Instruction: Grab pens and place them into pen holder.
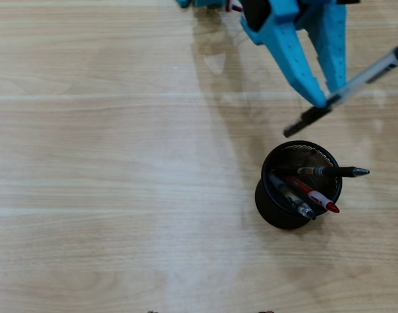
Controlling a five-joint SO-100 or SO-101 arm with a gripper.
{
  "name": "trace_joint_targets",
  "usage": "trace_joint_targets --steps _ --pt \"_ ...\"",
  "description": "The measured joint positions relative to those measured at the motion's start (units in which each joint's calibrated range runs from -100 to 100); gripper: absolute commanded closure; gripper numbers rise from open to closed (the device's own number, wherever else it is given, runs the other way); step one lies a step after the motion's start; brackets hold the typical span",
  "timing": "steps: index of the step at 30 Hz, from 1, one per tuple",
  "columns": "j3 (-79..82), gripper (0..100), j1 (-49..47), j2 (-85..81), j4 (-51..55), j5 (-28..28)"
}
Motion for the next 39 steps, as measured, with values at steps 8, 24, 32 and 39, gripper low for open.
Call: trace_joint_targets --steps 8,24,32,39 --pt "22.1 98 -1.9 0.1 -13.0 -0.2" --pt "53.9 98 -1.1 -6.5 -23.1 -0.2" --pt "71.7 95 -1.2 -12.5 -33.5 -0.2" --pt "83.6 92 -1.5 -17.2 -50.0 -0.2"
